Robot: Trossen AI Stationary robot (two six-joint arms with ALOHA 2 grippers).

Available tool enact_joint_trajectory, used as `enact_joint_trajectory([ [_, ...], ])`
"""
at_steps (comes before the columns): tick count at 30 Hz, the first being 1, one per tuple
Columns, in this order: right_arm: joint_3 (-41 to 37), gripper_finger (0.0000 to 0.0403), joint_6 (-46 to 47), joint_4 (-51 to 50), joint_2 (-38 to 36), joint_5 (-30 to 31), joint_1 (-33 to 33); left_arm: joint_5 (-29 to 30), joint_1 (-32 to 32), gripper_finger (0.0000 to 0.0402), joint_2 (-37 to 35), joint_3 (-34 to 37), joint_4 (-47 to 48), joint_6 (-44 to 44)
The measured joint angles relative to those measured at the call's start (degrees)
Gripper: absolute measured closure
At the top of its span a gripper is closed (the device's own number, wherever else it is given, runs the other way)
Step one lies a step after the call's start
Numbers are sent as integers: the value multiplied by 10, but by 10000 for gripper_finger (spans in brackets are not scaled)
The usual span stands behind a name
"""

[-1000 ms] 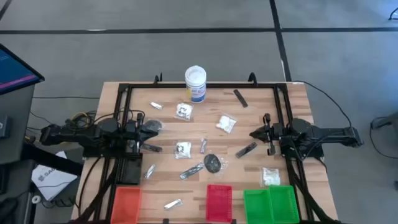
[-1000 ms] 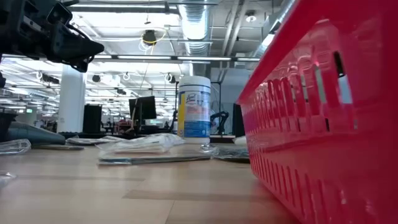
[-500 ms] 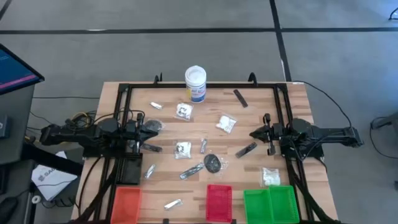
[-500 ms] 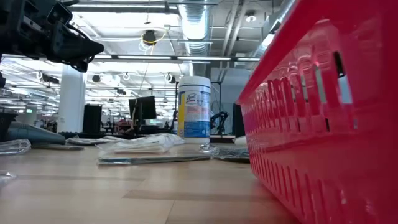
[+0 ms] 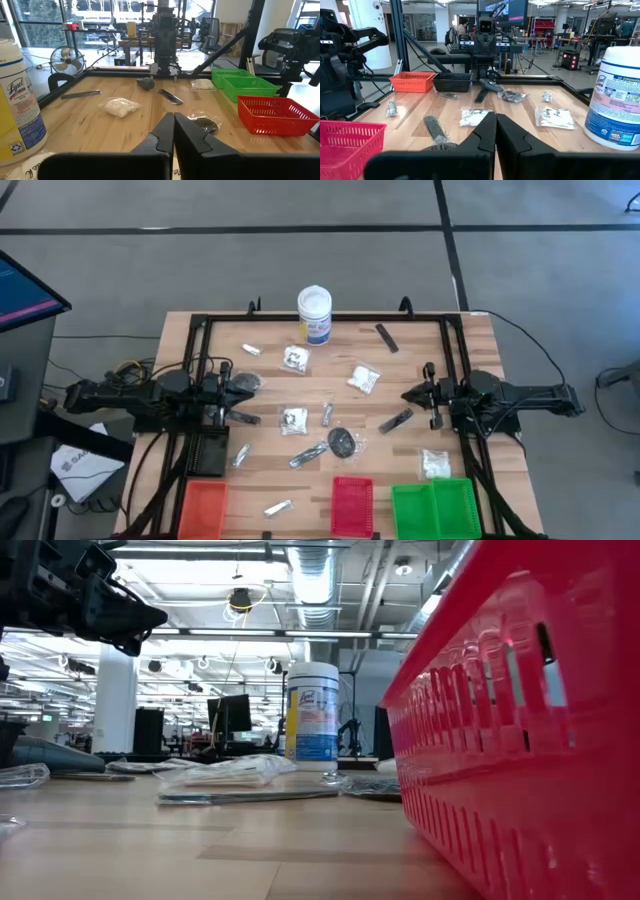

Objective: Pick & Place Travel size toiletries

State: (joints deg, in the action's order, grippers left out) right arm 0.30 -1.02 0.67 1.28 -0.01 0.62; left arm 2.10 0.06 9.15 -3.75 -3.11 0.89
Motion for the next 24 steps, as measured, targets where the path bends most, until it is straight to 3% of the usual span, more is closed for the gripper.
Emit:
enact_joint_trajectory([
  [9,0,403,0,0,0,0,0,0,0,399,0,0,0,0],
  [15,0,403,0,0,0,1,0,0,0,399,0,0,-23,-141],
  [24,0,403,0,38,0,82,-29,0,0,399,0,0,-30,-153],
])
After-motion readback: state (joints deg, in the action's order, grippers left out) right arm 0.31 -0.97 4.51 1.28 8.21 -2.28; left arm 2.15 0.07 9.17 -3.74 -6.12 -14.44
